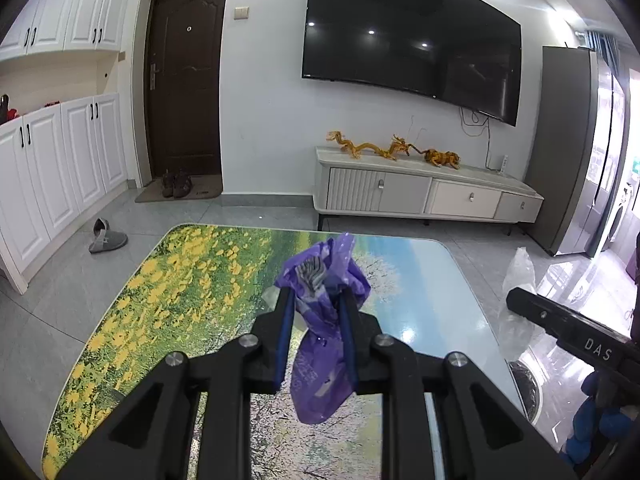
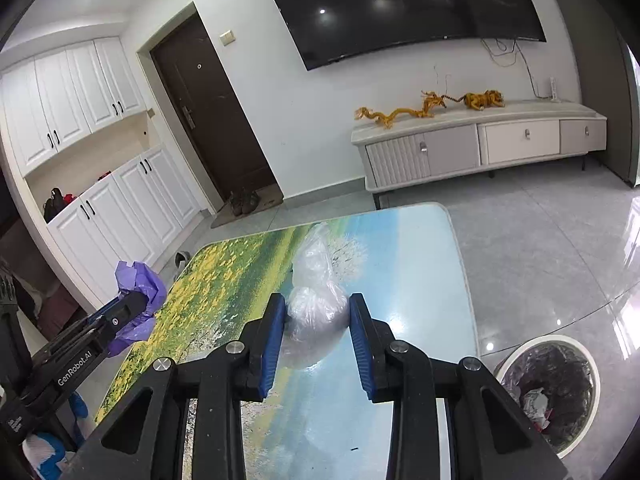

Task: Collect trash
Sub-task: 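Lift both bags and carry them over the trash bin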

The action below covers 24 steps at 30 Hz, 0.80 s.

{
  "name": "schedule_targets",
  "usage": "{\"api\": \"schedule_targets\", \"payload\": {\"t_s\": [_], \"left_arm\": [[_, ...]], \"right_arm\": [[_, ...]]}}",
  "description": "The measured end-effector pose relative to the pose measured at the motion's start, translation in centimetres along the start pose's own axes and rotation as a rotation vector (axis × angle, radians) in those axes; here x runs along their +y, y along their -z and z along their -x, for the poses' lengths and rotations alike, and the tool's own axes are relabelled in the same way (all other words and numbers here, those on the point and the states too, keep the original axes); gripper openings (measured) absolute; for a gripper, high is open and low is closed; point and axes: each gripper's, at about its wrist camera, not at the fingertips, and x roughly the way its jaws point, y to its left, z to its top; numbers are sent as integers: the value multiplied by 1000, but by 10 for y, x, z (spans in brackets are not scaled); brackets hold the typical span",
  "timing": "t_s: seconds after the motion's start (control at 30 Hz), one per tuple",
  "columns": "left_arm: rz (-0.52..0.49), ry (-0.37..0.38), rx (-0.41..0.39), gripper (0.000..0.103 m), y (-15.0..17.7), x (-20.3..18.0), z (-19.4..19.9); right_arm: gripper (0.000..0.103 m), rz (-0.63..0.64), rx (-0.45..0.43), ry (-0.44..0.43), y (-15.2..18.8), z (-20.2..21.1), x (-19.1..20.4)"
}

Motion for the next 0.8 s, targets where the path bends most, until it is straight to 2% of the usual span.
{"api": "schedule_targets", "payload": {"t_s": [0.13,0.4,0.8], "left_arm": [[-29,-13,-18,21,-2,-19,10],[-82,12,-9,21,-3,-60,13],[-224,95,42,21,3,-149,-7]], "right_arm": [[31,-4,-30,15,-2,14,-10],[31,-21,-54,81,5,34,-39],[31,-129,-76,218,19,61,-119]]}}
